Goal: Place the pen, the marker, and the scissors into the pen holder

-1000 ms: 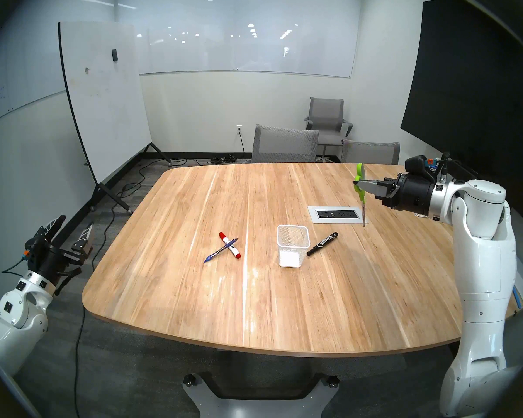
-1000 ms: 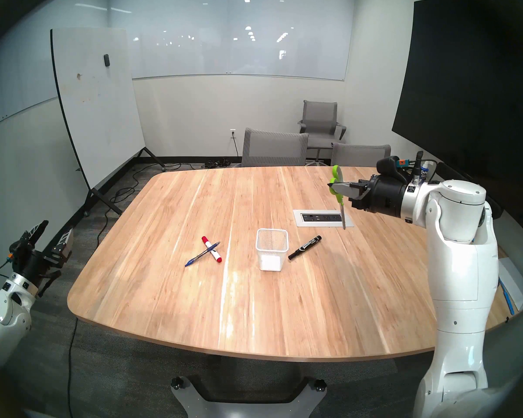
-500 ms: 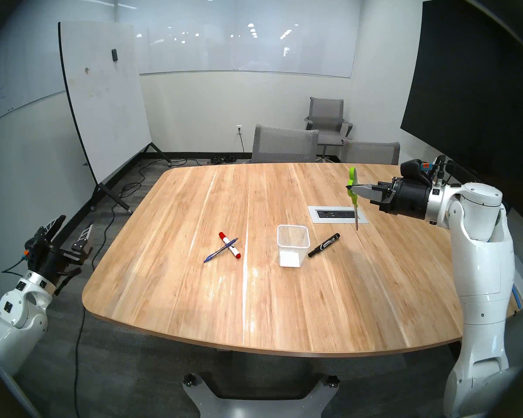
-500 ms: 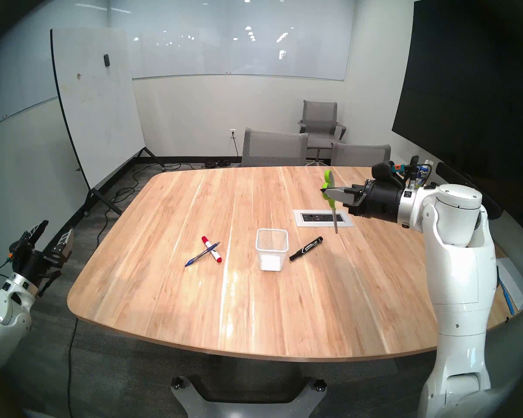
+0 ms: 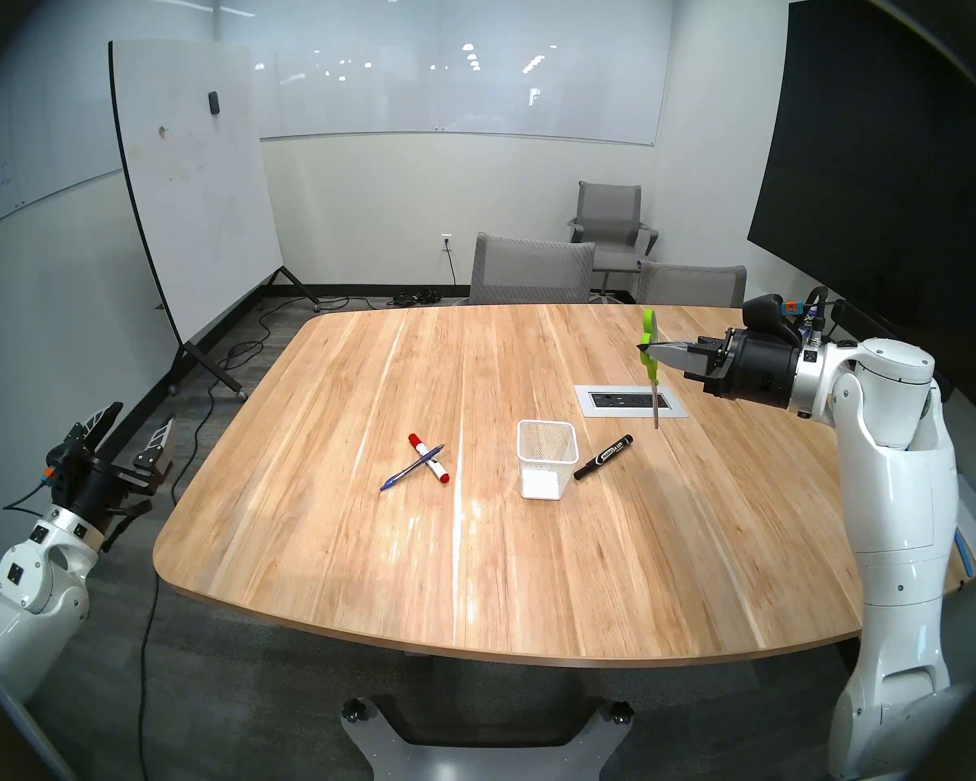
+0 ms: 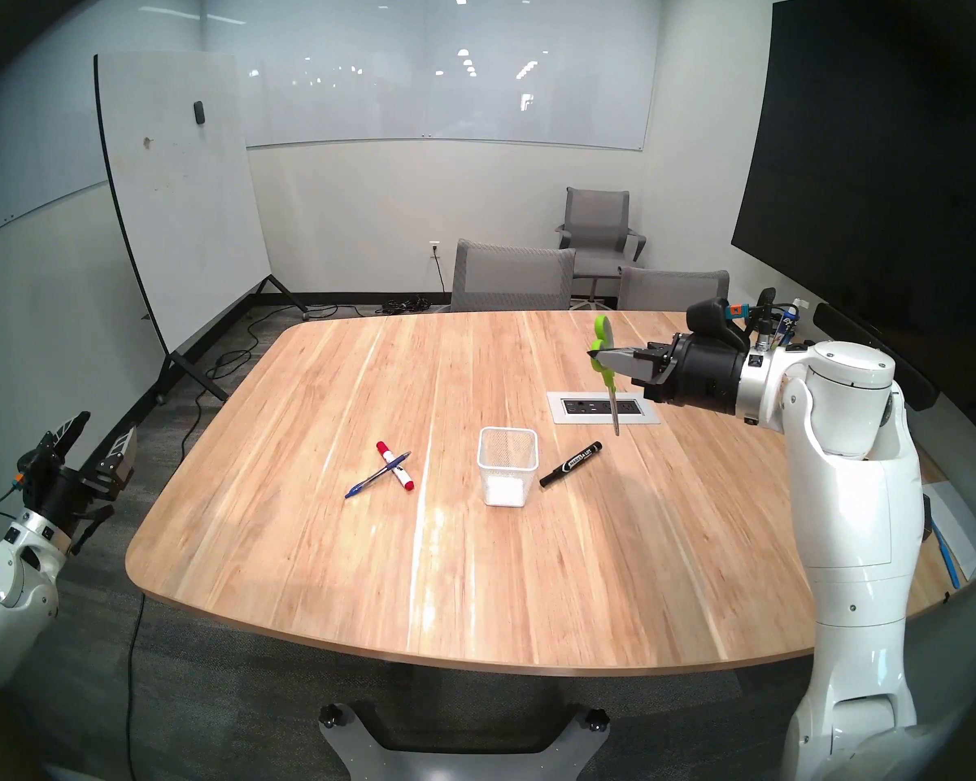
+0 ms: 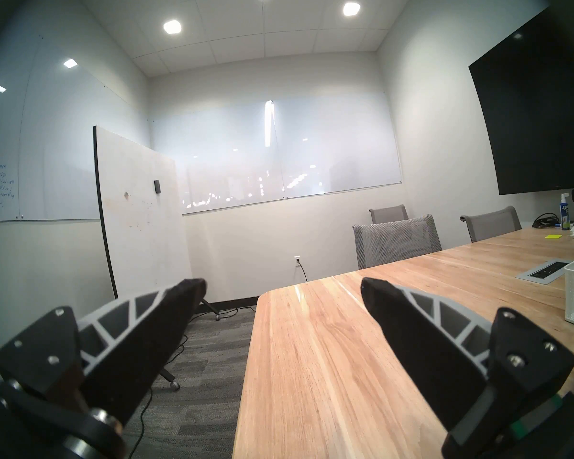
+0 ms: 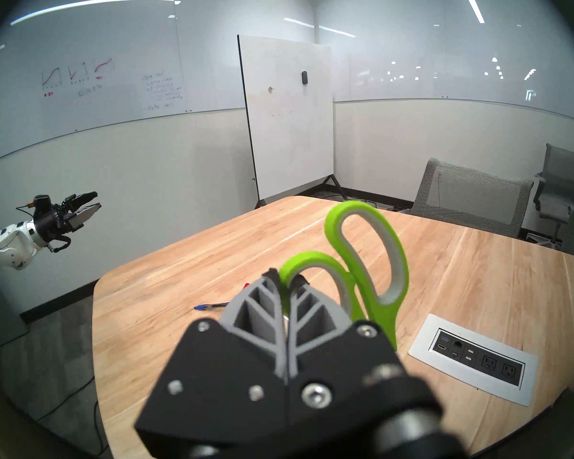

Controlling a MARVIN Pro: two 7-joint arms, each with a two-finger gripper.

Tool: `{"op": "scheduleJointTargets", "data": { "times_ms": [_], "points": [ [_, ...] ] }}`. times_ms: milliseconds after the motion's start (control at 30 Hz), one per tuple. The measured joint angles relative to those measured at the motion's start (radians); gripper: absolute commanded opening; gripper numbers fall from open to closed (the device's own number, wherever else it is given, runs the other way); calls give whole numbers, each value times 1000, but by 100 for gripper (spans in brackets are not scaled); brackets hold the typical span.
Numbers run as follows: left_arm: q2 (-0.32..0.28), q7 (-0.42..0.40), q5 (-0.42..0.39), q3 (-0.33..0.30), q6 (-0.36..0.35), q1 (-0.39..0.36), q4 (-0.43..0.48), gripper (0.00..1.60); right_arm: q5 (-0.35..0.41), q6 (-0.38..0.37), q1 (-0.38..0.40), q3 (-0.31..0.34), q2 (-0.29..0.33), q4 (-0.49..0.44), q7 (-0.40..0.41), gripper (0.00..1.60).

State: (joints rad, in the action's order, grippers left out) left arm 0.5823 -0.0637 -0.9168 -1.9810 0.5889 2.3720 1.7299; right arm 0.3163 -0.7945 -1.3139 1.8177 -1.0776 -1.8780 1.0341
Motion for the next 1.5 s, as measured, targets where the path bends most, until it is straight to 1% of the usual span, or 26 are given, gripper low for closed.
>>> {"op": "scheduleJointTargets", "data": {
  "times_ms": [433,733,1267,1500],
  "points": [
    [0,0,0,0,0,0,0,160,34,-13,-11,3,-24,-43,-10,0],
    [0,0,0,0,0,0,0,160,47,-19,-21,-7,-38,-57,-20,0],
    [0,0,0,0,0,0,0,160,49,-6,-19,-84,-66,-52,-15,0],
    [0,0,0,0,0,0,0,160,48,0,-12,-106,-75,-43,-15,0]
  ]
}}
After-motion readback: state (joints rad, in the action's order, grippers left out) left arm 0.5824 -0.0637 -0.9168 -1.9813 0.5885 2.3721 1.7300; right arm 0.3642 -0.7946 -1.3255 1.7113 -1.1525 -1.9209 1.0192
